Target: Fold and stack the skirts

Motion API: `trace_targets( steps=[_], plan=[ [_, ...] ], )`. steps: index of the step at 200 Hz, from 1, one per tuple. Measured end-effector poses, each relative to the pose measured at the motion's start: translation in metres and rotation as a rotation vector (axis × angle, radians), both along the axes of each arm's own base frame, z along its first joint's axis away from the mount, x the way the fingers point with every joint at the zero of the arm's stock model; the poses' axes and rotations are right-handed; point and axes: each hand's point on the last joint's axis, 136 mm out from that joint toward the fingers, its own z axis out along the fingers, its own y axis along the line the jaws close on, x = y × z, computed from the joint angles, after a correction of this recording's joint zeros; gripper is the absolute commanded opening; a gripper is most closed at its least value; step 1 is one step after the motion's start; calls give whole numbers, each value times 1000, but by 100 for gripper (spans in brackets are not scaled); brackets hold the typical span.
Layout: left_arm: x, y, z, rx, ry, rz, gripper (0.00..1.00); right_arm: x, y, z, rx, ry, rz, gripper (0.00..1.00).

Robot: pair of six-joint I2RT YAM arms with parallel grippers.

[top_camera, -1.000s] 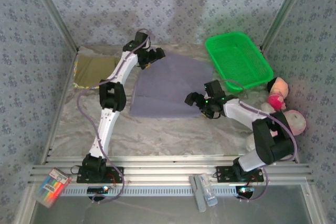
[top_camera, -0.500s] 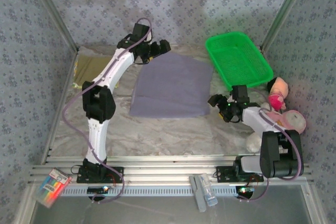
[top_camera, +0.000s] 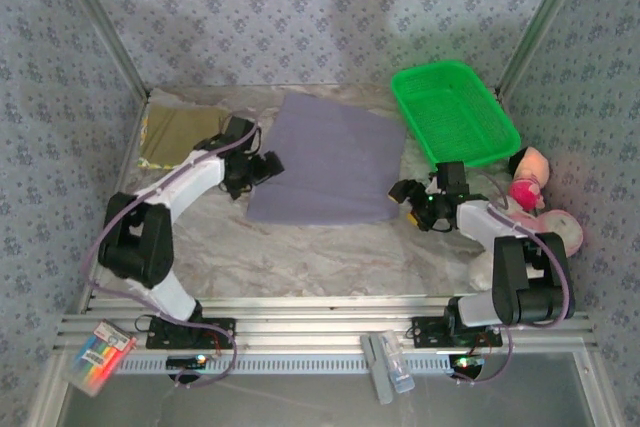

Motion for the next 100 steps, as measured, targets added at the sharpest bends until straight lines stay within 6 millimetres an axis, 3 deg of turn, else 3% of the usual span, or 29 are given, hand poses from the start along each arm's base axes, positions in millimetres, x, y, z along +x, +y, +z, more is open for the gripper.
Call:
trace_targets(
  steps=[32, 53, 100],
  plan=[
    [-38, 18, -32, 4, 111, 66, 65, 2, 1, -1, 0, 6, 1, 82],
    [-48, 19, -42, 2, 147, 76, 61, 6, 1, 3, 1, -6, 1, 82],
    [-42, 21, -45, 16, 129, 84, 61, 7, 1, 4, 1, -9, 1, 83]
  ],
)
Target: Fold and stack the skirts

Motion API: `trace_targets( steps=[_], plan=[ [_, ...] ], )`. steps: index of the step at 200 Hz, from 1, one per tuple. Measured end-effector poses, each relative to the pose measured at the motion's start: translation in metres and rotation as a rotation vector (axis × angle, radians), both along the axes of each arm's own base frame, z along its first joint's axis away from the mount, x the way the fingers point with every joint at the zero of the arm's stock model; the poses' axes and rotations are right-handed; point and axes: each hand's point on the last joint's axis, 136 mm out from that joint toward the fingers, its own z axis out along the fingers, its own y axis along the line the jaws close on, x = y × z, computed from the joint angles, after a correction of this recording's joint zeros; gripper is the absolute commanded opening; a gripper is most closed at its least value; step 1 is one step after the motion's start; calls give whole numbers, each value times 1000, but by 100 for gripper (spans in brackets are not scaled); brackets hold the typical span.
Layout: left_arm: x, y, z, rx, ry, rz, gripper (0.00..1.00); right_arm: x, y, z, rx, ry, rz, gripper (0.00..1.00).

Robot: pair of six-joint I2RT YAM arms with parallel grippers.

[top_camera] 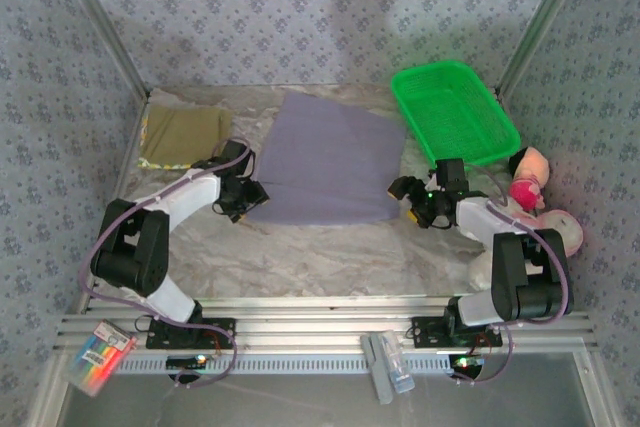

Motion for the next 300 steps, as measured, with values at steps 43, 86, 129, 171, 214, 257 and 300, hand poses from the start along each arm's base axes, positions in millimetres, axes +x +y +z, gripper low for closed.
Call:
trace_targets(
  steps=[43, 86, 129, 171, 214, 257, 300],
  plan=[
    [-11, 10, -16, 46, 36, 9, 59, 0, 1, 0, 0, 0, 2, 90],
    [-11, 5, -26, 44, 44, 5, 57, -1, 1, 0, 0, 4, 2, 92],
    [-4, -1, -28, 23, 24, 12, 40, -1, 1, 0, 0, 2, 2, 92],
    [-1, -4, -25, 14, -1, 12, 26, -1, 1, 4, -1, -10, 3, 92],
    [-9, -1, -20, 0, -9, 43, 0, -2, 1, -2, -32, -31, 17, 61],
    [-12, -3, -23, -2, 3, 55, 0, -5, 5, -9, -110, -54, 49, 52],
    [-14, -4, -27, 0, 17, 60, 0, -12, -4, -23, -172, -36, 34, 53]
  ],
)
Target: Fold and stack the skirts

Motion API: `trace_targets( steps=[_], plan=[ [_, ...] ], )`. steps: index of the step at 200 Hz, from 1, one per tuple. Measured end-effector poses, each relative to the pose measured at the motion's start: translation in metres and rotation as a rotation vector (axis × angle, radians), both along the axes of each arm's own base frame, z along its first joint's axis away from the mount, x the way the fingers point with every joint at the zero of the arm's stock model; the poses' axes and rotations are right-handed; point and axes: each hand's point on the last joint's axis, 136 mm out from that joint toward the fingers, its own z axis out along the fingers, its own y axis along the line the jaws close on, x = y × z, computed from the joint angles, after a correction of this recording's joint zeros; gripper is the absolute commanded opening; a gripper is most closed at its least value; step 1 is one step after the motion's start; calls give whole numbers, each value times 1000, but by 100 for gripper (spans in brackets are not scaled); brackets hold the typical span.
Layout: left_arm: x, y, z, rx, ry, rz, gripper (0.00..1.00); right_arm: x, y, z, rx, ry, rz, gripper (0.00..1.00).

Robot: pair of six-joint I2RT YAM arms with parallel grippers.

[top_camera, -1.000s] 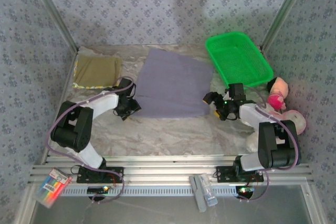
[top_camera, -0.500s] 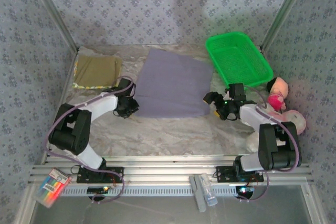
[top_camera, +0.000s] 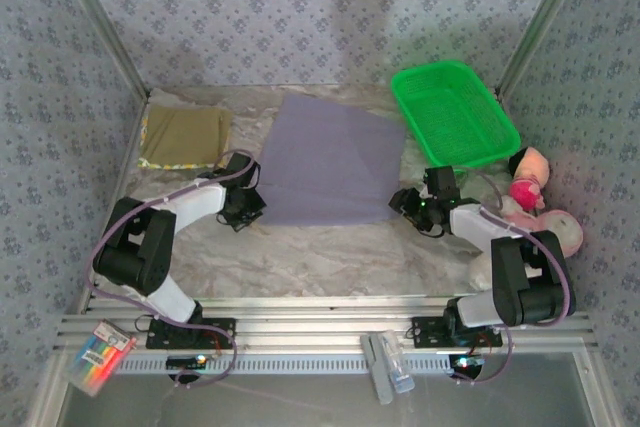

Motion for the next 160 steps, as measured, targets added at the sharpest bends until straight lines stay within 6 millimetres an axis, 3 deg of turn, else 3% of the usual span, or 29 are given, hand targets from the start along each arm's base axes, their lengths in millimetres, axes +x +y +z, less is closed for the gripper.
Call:
trace_targets(
  steps=[50, 108, 160],
  plan=[
    [-1, 0, -3, 0, 9, -1, 0, 2, 6, -9, 10, -7, 34, 52],
    [-1, 0, -4, 2, 14, -1, 0, 12, 17, -1, 22, -76, 80, 52],
    [-1, 0, -4, 2, 15, -1, 0, 5, 18, -11, -3, -71, 121, 54]
  ],
)
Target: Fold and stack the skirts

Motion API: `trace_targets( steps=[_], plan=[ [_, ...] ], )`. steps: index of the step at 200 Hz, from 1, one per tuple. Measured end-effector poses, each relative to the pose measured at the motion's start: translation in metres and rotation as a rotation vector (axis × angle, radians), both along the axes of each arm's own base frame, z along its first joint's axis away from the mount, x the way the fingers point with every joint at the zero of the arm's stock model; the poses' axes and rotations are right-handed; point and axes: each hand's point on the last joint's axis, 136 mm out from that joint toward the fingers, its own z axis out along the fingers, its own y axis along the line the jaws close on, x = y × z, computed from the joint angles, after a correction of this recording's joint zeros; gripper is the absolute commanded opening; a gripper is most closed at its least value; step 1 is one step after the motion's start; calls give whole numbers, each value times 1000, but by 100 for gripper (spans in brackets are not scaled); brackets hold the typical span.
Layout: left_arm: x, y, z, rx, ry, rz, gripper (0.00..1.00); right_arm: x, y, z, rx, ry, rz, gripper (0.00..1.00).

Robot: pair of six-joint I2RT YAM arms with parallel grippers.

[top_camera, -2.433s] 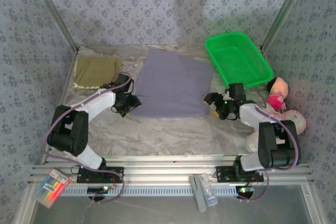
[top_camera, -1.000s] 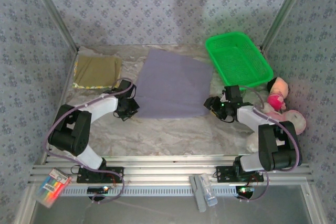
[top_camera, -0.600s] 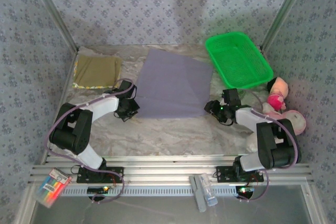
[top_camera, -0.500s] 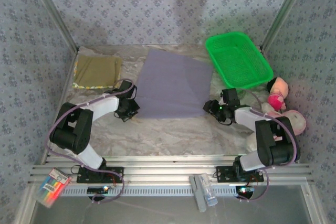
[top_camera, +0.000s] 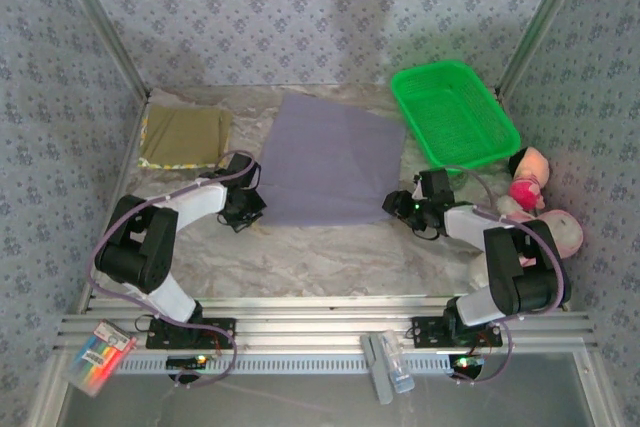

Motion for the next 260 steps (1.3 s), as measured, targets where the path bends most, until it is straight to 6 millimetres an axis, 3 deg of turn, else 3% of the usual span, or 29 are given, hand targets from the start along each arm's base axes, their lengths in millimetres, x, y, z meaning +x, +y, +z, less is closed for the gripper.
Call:
trace_targets(
  steps=[72, 103, 136, 198, 260],
  plan=[
    [0, -1, 0, -3, 3, -1, 0, -2, 3, 1, -10, -38, 57, 53],
    [0, -1, 0, -3, 3, -1, 0, -11, 12, 6, 57, -29, 69, 56],
    [0, -1, 0, -3, 3, -1, 0, -9, 7, 15, 70, -6, -12, 57],
    [0, -1, 0, -3, 3, -1, 0, -15, 11, 2, 146, 116, -112, 58],
    [0, -1, 0, -6, 4, -2, 0, -10, 10, 2, 196, 131, -190, 58]
  ],
)
